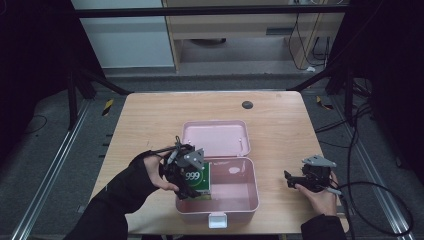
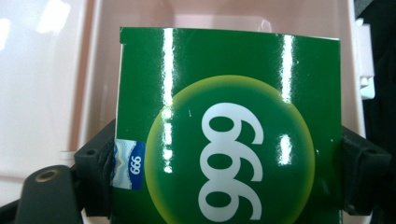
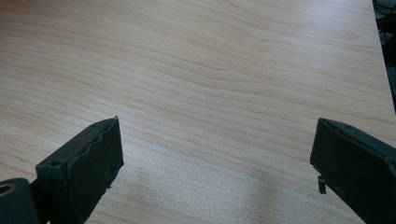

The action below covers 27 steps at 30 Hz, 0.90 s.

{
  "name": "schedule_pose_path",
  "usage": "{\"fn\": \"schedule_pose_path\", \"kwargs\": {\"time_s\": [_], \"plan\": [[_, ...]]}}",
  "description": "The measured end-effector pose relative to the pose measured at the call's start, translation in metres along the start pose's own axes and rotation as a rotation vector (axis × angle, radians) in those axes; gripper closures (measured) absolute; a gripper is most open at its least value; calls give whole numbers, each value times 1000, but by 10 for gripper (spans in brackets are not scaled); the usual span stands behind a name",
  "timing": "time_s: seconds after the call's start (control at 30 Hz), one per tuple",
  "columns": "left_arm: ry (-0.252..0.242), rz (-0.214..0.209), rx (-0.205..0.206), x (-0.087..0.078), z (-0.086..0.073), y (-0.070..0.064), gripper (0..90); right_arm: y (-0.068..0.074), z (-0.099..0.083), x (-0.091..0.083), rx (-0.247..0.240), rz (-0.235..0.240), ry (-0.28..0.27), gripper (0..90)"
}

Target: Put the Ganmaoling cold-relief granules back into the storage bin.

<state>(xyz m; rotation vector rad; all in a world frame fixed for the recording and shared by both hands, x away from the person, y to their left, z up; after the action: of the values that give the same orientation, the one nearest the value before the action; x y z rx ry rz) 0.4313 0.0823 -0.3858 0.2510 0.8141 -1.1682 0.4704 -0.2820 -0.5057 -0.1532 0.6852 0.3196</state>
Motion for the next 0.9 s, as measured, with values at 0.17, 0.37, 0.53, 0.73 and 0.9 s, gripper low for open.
{"fn": "schedule_pose_path", "kwargs": {"time_s": [0.17,0.37,0.53,0.73,0.9], "plan": [[-10,4,-41,11,-6,1,141,0,0,0,1,1,3,28],[-62,14,-134,23,-13,-1,141,0,0,0,2,3,0,28],[-121,8,-208,30,-18,-3,141,0,0,0,-1,4,5,28],[-121,17,-218,39,-24,-2,141,0,0,0,-3,3,4,28],[-233,31,-358,50,-23,-10,140,0,-1,1,-5,5,8,26]]}}
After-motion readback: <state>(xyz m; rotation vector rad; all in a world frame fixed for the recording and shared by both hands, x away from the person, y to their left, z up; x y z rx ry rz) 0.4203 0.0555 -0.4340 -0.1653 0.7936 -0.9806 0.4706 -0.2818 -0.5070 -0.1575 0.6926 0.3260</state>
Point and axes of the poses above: each handheld gripper's, and its own axes: x roughly forward along the jaws, z roughly out of its top, y roughly to its left, the point moved 2 cm from there along x, roughly forward along the jaws, and after that the axes turned 3 degrees about z, right-handed, at the moved point
